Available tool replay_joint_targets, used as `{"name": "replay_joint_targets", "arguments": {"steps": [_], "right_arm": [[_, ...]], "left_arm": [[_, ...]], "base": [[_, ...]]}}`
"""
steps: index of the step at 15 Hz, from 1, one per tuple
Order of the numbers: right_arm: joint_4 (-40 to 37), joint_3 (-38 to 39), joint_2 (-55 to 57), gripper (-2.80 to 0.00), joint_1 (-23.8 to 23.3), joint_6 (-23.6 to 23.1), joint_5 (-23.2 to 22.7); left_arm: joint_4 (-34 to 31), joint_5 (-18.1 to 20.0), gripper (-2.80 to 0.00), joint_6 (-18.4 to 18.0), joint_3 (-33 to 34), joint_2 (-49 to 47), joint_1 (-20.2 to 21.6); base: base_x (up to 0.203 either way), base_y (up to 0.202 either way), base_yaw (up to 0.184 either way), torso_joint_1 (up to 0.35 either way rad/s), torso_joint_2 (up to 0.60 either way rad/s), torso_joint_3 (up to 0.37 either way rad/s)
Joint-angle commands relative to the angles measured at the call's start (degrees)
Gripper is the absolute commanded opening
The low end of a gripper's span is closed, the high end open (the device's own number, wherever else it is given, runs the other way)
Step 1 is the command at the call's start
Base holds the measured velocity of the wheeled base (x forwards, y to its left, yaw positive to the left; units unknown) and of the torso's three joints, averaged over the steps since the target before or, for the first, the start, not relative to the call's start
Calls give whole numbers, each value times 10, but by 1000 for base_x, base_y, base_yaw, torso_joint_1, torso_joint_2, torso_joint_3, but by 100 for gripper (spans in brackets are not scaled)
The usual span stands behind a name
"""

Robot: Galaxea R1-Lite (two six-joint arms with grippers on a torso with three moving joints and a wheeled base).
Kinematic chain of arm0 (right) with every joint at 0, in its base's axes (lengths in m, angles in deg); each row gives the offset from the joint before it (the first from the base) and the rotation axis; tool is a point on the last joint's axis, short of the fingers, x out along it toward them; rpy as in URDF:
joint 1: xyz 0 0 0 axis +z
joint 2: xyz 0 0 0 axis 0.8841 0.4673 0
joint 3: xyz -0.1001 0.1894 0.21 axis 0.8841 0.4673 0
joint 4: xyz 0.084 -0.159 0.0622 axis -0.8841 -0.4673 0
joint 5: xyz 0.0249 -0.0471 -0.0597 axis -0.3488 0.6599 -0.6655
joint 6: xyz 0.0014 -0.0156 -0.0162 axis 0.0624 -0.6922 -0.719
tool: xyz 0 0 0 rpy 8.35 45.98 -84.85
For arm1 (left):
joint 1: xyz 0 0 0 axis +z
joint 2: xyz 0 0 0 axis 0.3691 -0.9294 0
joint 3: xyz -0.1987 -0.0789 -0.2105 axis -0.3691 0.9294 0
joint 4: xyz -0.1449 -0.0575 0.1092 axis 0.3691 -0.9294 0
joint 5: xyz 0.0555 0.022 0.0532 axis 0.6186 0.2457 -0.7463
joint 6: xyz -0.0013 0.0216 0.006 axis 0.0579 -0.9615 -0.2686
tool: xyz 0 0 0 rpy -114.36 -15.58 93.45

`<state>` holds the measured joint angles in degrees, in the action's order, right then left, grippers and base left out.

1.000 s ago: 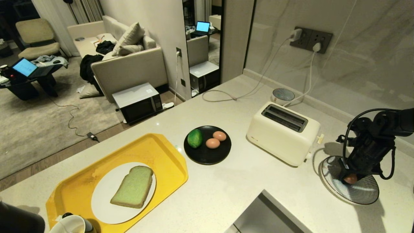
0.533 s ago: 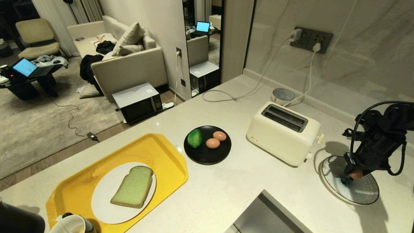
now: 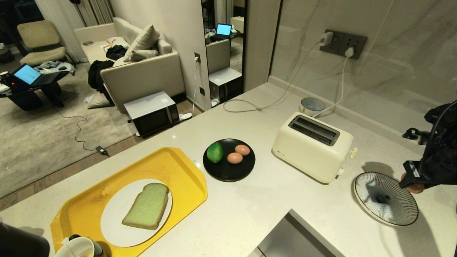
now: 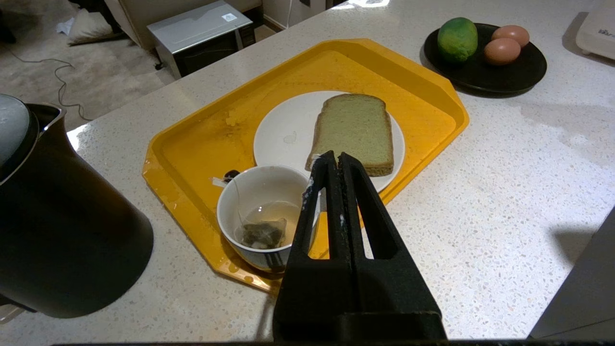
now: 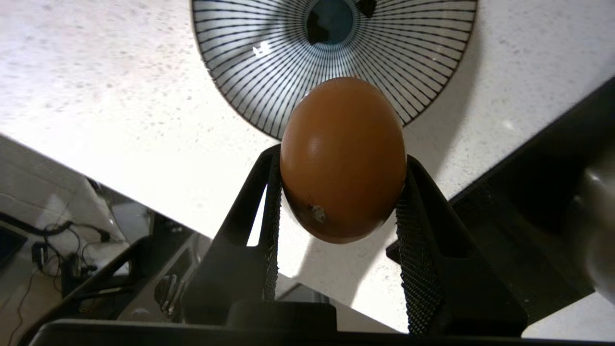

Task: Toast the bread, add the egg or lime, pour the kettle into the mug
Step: Put the egg in the bowl

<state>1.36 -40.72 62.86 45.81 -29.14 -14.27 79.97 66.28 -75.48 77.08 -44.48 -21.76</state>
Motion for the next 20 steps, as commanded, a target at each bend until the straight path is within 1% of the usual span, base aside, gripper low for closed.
{"name": "replay_joint_targets", "arguments": {"steps": [1,5,7,8,10,14,17,20], "right_arm": [[-2,12,-78,-280,0,0,-7],[-1,13,-161,-280,0,1,-55],[0,10,-208,-280,0,0,-69],[0,9,-232,-280,0,-5,-78],[-1,14,-270,-280,0,-45,-90],[0,18,-303,-280,1,-83,-89],[0,13,-309,-280,0,-98,-88],[0,11,-310,-280,1,-106,-67]], "left_arm": [[0,0,-280,0,0,0,0],[0,0,-280,0,0,0,0],[0,0,-280,0,0,0,0],[0,0,-280,0,0,0,0],[0,0,-280,0,0,0,0],[0,-1,-280,0,0,0,0],[0,-1,-280,0,0,0,0],[0,-1,-280,0,0,0,0]], "base": [[0,0,0,0,0,0],[0,0,0,0,0,0],[0,0,0,0,0,0],[0,0,0,0,0,0],[0,0,0,0,0,0],[0,0,0,0,0,0],[0,0,0,0,0,0],[0,0,0,0,0,0]]}}
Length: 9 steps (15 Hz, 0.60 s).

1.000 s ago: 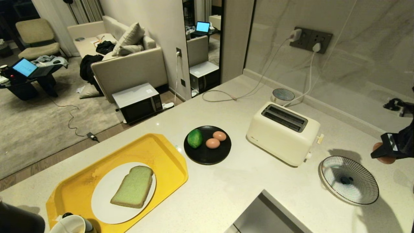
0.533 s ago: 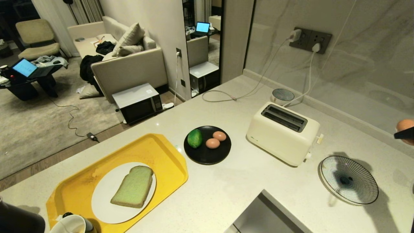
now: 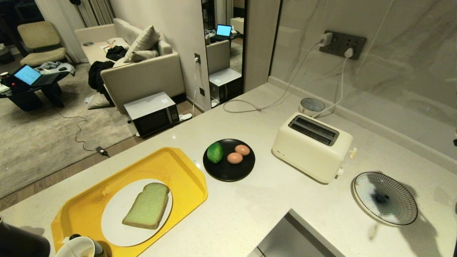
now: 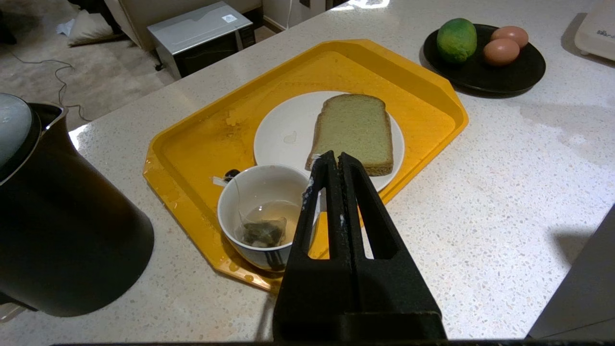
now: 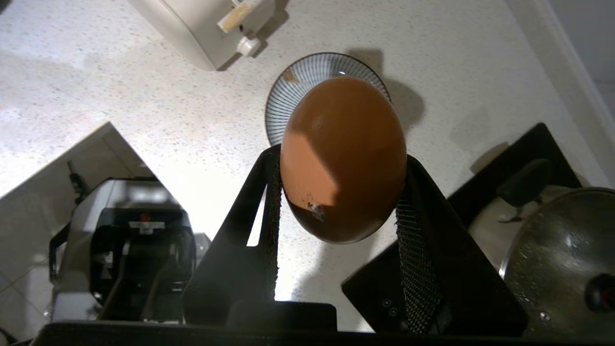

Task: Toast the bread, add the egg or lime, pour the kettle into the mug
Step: Put the egg in the bowl

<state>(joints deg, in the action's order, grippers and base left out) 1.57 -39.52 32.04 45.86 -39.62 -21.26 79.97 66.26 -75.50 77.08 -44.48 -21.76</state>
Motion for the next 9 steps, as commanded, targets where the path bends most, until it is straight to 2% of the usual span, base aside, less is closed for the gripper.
{"name": "replay_joint_targets", "arguments": {"steps": [1,4,9], "right_arm": [[-2,-2,-2,-280,0,-2,3],[-2,-13,-1,-280,1,-3,3],[-2,-27,-1,-280,10,-30,0]], "left_arm": [[0,0,-280,0,0,0,0],[0,0,-280,0,0,0,0],[0,0,-280,0,0,0,0]], "base": [[0,0,0,0,0,0],[1,-2,27,0,1,3],[0,-9,169,2,2,2]]}}
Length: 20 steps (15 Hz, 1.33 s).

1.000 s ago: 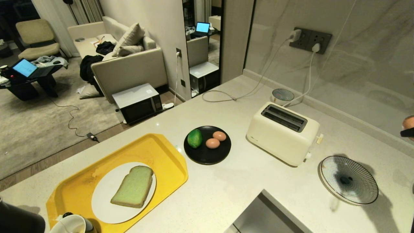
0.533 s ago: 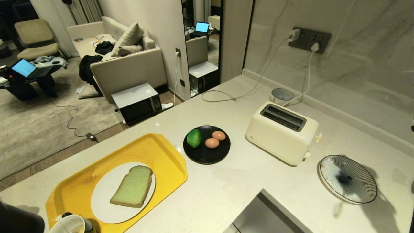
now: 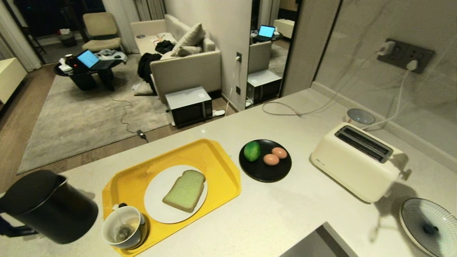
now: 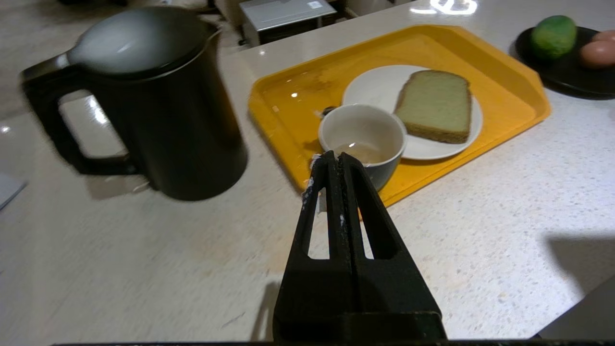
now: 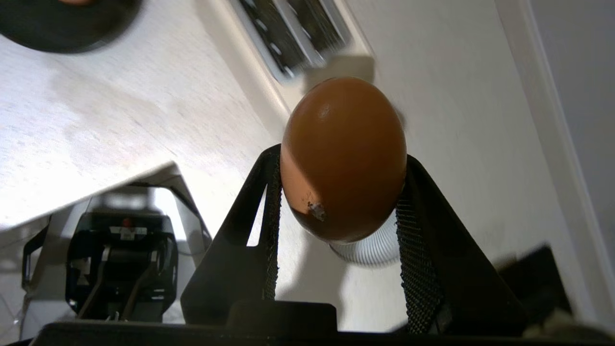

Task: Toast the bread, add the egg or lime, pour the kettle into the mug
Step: Put the egg in the bowl

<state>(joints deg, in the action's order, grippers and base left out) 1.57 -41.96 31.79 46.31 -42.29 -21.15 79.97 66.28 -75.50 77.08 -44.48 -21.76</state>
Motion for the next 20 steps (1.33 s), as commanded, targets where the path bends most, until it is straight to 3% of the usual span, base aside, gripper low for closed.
{"name": "replay_joint_targets", "arguments": {"steps": [1,7,14,20], "right_arm": [[-2,-6,2,-280,11,-7,-2],[-2,-23,28,-280,72,-41,0],[-2,-40,72,-280,133,-45,4],[-2,-38,135,-280,159,-49,28]], "left_arm": [[0,-1,-280,0,0,0,0],[0,0,-280,0,0,0,0],[0,0,-280,0,0,0,0],[0,0,-280,0,0,0,0]], "base": [[-2,-11,170,2,3,2],[-1,-11,175,2,6,2],[-1,-8,171,1,6,3],[-1,-5,108,2,3,1]]}}
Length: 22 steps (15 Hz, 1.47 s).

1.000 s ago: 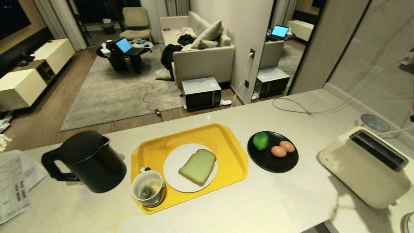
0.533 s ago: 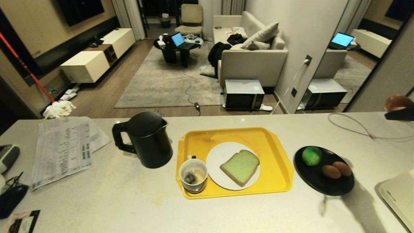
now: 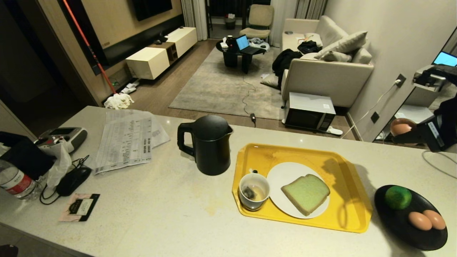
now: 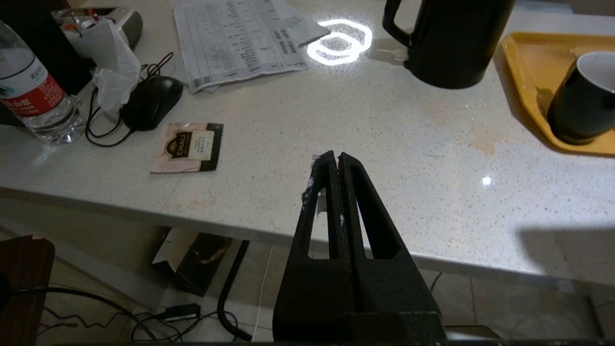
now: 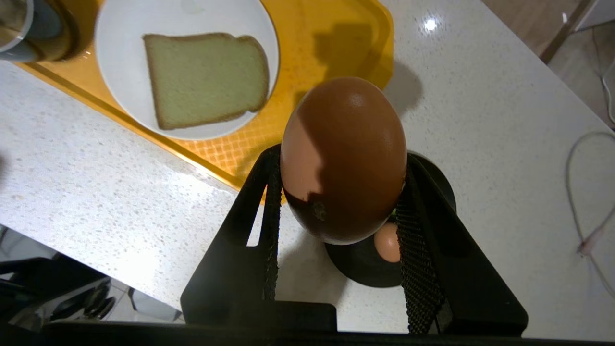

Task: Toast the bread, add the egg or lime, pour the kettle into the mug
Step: Put the egg in the bowl

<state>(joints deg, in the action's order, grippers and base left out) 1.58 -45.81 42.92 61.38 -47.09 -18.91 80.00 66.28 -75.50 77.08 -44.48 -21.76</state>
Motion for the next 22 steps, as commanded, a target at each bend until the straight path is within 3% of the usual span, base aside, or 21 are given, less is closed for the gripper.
{"name": "replay_joint_targets", "arguments": {"steps": [1,4,11,22], "right_arm": [[-2,3,31,-280,10,-2,6],[-2,13,55,-280,29,-2,9],[-2,15,136,-280,99,-1,66],[12,35,244,-280,169,5,95]], "left_arm": [[0,0,-280,0,0,0,0],[0,-1,-280,0,0,0,0],[0,-1,-280,0,0,0,0],[0,0,-280,0,0,0,0]], "base": [[0,0,0,0,0,0],[0,0,0,0,0,0],[0,0,0,0,0,0],[0,0,0,0,0,0]]}}
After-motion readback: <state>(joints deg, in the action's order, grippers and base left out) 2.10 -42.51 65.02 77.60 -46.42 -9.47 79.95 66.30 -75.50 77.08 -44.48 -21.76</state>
